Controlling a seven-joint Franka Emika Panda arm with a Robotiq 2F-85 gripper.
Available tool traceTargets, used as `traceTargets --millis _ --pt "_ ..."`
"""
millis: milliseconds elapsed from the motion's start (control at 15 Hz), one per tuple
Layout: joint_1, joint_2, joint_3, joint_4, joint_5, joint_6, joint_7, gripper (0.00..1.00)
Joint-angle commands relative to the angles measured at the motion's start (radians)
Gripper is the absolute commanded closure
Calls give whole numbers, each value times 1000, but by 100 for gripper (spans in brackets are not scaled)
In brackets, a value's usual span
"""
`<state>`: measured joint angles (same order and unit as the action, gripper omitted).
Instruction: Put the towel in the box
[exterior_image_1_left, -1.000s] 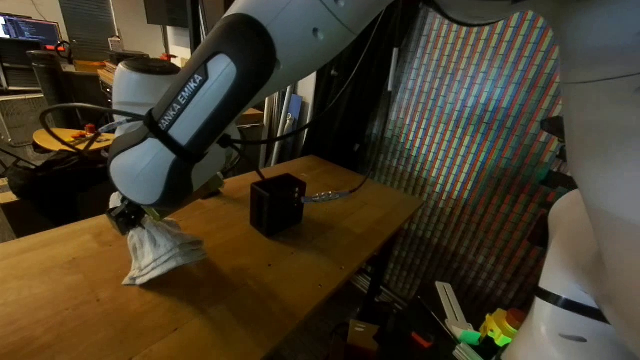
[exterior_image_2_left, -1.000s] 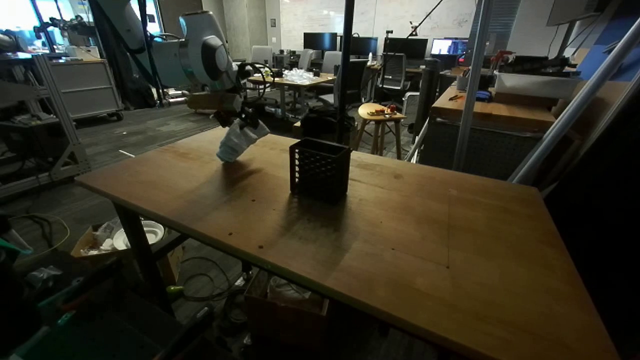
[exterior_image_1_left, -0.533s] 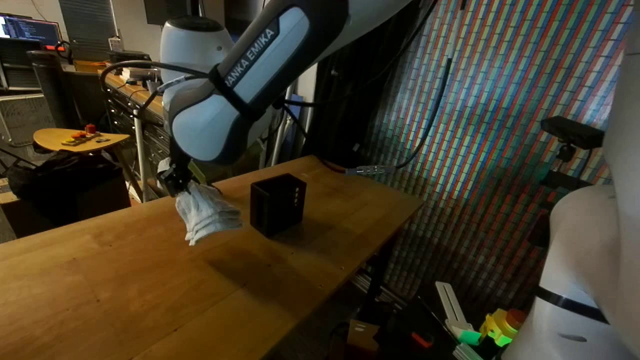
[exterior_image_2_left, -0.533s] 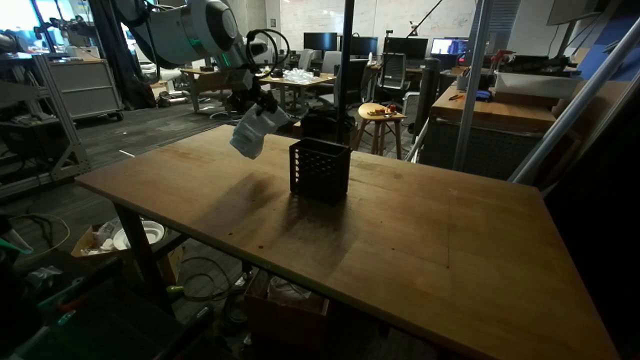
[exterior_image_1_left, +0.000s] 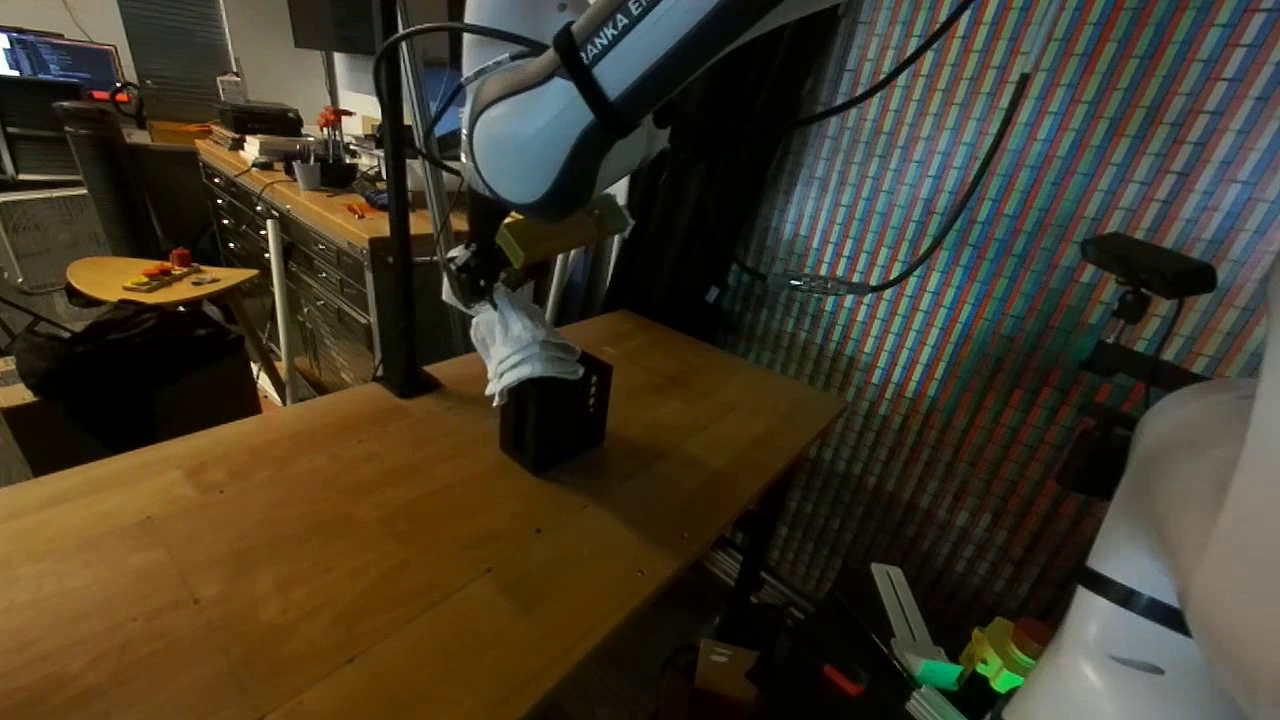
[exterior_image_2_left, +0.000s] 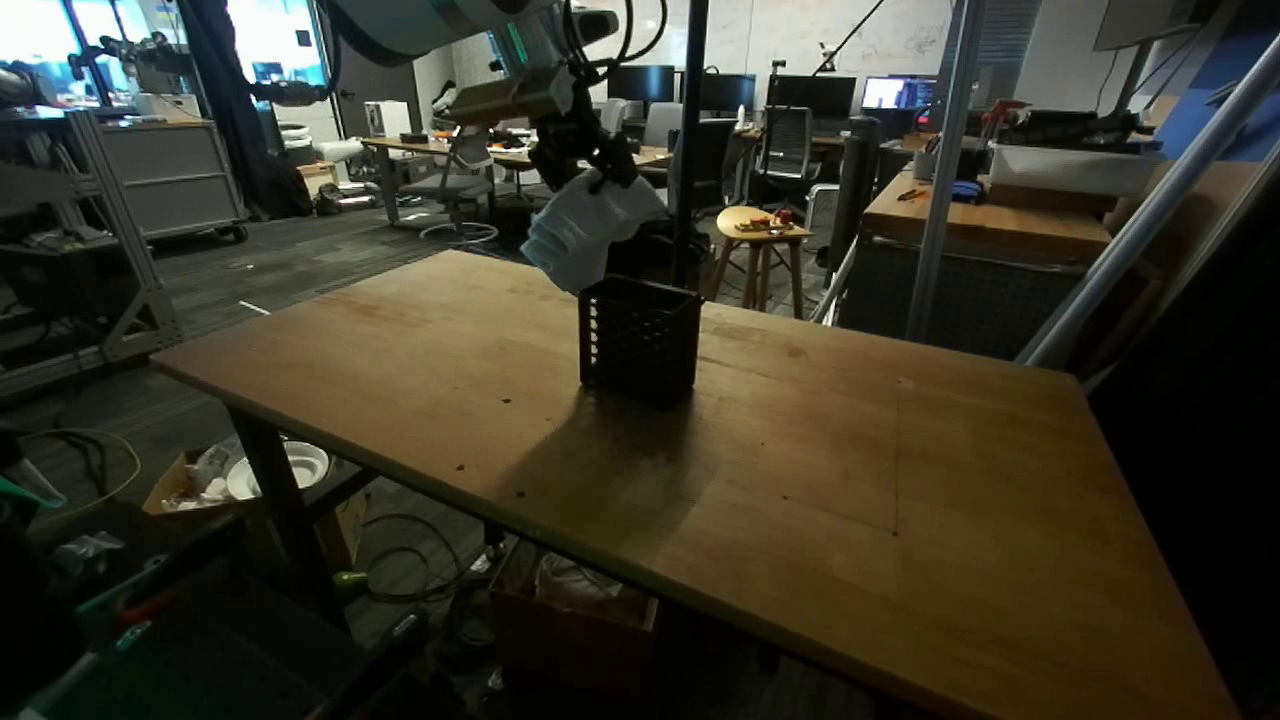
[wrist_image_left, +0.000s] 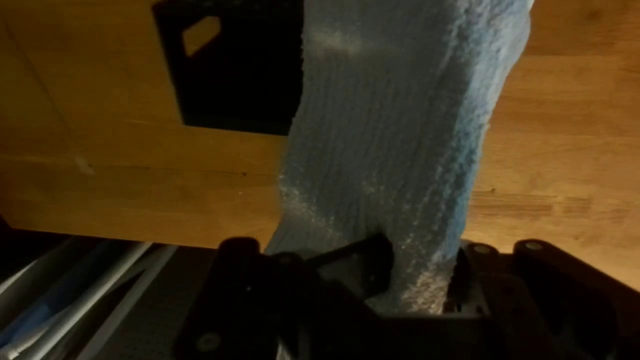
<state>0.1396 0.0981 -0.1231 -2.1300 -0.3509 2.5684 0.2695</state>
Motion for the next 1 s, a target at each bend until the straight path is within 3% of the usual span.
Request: traceTargets --millis 0,333,933 --pt "-84 -25 11 -11 -12 9 -59 92" --pt "-150 54 12 21 14 51 -155 93" --pt "-186 261 78 68 222 84 -329 92"
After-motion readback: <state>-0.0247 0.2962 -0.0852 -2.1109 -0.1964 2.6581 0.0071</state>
